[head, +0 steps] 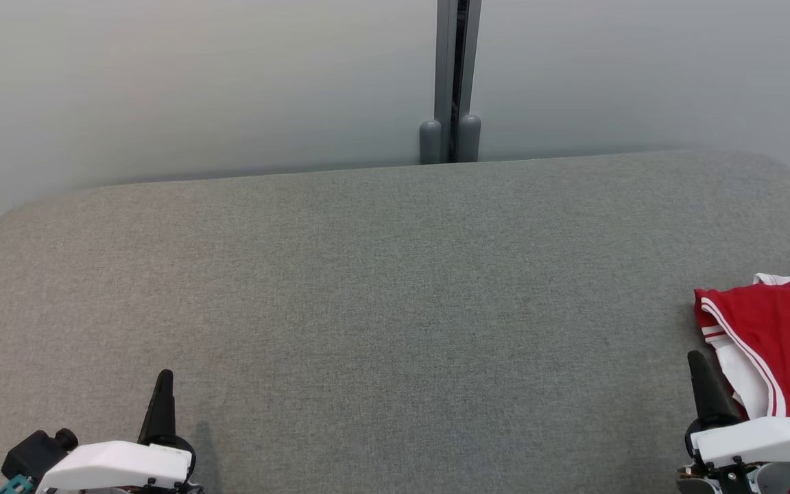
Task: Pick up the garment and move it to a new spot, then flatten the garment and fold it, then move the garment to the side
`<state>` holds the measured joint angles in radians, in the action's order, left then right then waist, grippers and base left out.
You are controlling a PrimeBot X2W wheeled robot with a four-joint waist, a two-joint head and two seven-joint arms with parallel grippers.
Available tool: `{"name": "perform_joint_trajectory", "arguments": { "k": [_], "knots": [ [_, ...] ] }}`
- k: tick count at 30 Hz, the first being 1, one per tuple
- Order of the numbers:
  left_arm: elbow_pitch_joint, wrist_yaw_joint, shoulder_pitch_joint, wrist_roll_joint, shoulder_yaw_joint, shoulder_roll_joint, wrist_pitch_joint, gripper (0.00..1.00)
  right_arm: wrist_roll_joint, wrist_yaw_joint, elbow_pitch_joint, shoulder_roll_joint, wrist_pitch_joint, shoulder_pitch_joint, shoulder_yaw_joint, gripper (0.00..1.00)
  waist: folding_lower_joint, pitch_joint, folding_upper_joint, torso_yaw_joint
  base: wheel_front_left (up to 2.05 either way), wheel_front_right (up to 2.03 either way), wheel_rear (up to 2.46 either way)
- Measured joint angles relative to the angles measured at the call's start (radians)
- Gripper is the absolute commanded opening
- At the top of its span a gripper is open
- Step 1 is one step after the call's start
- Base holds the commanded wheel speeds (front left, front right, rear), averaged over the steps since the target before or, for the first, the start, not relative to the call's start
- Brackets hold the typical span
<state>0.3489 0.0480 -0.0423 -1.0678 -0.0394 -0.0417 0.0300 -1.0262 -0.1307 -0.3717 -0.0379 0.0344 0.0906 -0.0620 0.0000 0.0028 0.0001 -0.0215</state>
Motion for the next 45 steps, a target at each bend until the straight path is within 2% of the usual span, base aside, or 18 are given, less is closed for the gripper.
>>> {"name": "perform_joint_trajectory", "arguments": {
  "k": [45],
  "knots": [
    [-0.075, 0.058, -0.044, -0.389, -0.053, -0.004, -0.104, 0.0, -0.421, 0.0, 0.092, -0.005, -0.106, 0.007, -0.036, 0.0, 0.0, 0.0, 0.0, 0.014, 0.0, 0.0, 0.0]
  ]
}}
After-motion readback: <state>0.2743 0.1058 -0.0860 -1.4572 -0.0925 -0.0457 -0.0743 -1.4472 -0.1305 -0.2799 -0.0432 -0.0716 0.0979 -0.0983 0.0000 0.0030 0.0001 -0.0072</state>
